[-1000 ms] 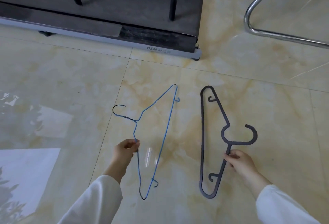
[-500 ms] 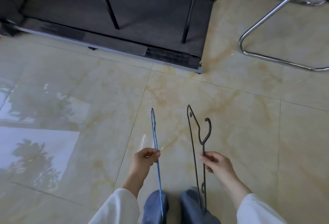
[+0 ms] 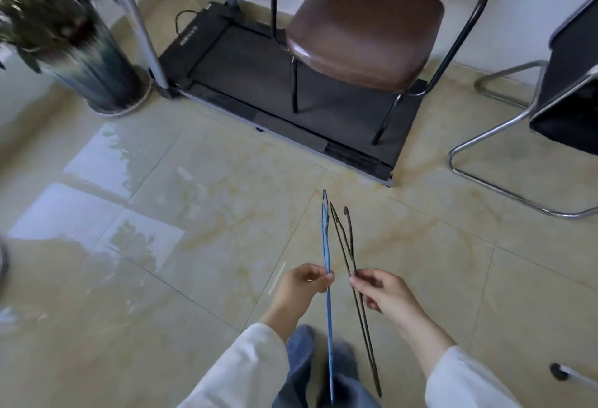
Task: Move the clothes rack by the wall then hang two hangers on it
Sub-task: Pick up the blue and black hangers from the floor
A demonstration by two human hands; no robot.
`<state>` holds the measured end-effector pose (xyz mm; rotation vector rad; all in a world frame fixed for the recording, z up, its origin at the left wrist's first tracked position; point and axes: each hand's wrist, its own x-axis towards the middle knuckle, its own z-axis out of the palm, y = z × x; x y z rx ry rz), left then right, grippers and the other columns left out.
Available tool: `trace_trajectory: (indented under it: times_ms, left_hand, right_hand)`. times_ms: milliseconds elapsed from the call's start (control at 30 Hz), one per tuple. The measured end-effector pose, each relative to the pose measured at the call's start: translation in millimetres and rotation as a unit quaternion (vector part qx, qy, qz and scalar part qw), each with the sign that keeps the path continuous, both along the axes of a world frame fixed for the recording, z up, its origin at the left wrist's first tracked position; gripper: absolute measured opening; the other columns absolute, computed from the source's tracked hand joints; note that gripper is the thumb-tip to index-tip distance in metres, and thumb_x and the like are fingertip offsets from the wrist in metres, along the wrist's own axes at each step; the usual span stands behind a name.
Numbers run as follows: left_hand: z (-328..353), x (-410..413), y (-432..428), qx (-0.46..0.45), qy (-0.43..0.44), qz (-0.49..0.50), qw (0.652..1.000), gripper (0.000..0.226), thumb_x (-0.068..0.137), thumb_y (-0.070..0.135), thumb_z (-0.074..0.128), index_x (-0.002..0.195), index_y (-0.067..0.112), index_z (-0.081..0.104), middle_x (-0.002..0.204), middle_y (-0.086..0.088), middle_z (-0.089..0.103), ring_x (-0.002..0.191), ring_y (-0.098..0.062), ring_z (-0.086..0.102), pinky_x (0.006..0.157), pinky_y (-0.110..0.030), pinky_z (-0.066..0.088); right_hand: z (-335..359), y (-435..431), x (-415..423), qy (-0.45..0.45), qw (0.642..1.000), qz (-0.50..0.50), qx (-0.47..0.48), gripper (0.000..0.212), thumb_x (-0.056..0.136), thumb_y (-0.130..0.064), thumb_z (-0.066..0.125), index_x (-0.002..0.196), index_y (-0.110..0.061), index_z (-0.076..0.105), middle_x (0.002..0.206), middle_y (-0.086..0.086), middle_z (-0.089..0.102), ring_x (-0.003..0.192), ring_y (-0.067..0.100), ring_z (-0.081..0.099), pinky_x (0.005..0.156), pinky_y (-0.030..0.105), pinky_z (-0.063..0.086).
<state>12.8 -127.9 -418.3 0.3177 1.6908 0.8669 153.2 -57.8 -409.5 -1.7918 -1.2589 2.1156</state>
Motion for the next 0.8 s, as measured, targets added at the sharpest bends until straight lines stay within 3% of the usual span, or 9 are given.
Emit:
trace_trajectory:
  times_ms: [133, 367, 467, 533, 633, 700, 800]
  left_hand:
    - [58, 10, -21, 0.024, 0.011, 0.044, 0.999, 0.018, 0.081, 0.013, 0.066, 0.067, 0.019, 0.057, 0.062, 0.004, 0.056, 0.052, 0.0, 0.051, 0.05, -0.004, 0.038]
    - [112, 29, -56, 0.073, -0.016, 0.192, 0.979, 0.021, 0.083, 0.006, 0.063, 0.066, 0.013, 0.052, 0.041, 0.013, 0.057, 0.034, 0.007, 0.047, 0.042, -0.004, 0.035]
    - [132, 35, -81, 0.077, 0.003, 0.226, 0.971, 0.021, 0.083, 0.009, 0.063, 0.066, 0.014, 0.052, 0.057, 0.005, 0.055, 0.035, 0.008, 0.047, 0.044, -0.003, 0.036]
    - [141, 37, -100, 0.08, 0.017, 0.241, 0.967, 0.021, 0.084, 0.011, 0.063, 0.066, 0.015, 0.052, 0.062, 0.002, 0.053, 0.037, 0.009, 0.048, 0.045, -0.003, 0.036]
    - [158, 36, -141, 0.076, 0.057, 0.281, 0.955, 0.02, 0.084, 0.013, 0.062, 0.067, 0.015, 0.052, 0.065, 0.0, 0.053, 0.046, 0.004, 0.053, 0.046, -0.002, 0.038]
    - [166, 35, -167, 0.075, 0.073, 0.313, 0.944, 0.016, 0.084, 0.017, 0.063, 0.071, 0.017, 0.054, 0.069, -0.001, 0.056, 0.058, -0.006, 0.053, 0.052, -0.008, 0.042]
    - [179, 31, -215, 0.059, 0.07, 0.365, 0.927, 0.014, 0.084, 0.028, 0.062, 0.089, 0.015, 0.059, 0.076, 0.002, 0.06, 0.068, -0.007, 0.056, 0.064, -0.018, 0.043]
  right_hand:
    - [55, -20, -8, 0.05, 0.996, 0.074, -0.011, 0.023, 0.082, -0.012, 0.063, 0.105, -0.012, 0.062, 0.075, -0.001, 0.058, 0.047, 0.0, 0.047, 0.041, 0.007, 0.036]
    - [105, -43, -12, 0.09, 0.979, 0.182, 0.024, 0.024, 0.079, -0.01, 0.066, 0.103, -0.015, 0.061, 0.072, -0.005, 0.061, 0.046, 0.003, 0.044, 0.041, 0.011, 0.031]
    - [121, -62, -14, 0.106, 0.97, 0.217, 0.036, 0.023, 0.08, -0.008, 0.066, 0.1, -0.018, 0.061, 0.066, -0.012, 0.064, 0.046, -0.004, 0.051, 0.043, 0.009, 0.036]
    - [128, -76, -17, 0.115, 0.965, 0.232, 0.037, 0.025, 0.079, -0.006, 0.066, 0.102, -0.016, 0.062, 0.061, -0.013, 0.065, 0.055, 0.004, 0.053, 0.05, 0.013, 0.038]
    - [143, -108, -24, 0.131, 0.949, 0.286, 0.034, 0.024, 0.08, -0.005, 0.065, 0.1, -0.017, 0.061, 0.07, -0.008, 0.063, 0.062, 0.004, 0.054, 0.057, 0.017, 0.04]
    - [151, -129, -31, 0.139, 0.934, 0.326, 0.035, 0.024, 0.08, -0.008, 0.065, 0.101, -0.019, 0.06, 0.074, -0.008, 0.063, 0.067, 0.003, 0.056, 0.061, 0.017, 0.041]
    - [162, -170, -42, 0.138, 0.912, 0.386, 0.028, 0.027, 0.08, -0.009, 0.065, 0.105, -0.02, 0.061, 0.079, -0.007, 0.063, 0.073, 0.005, 0.057, 0.064, 0.019, 0.043]
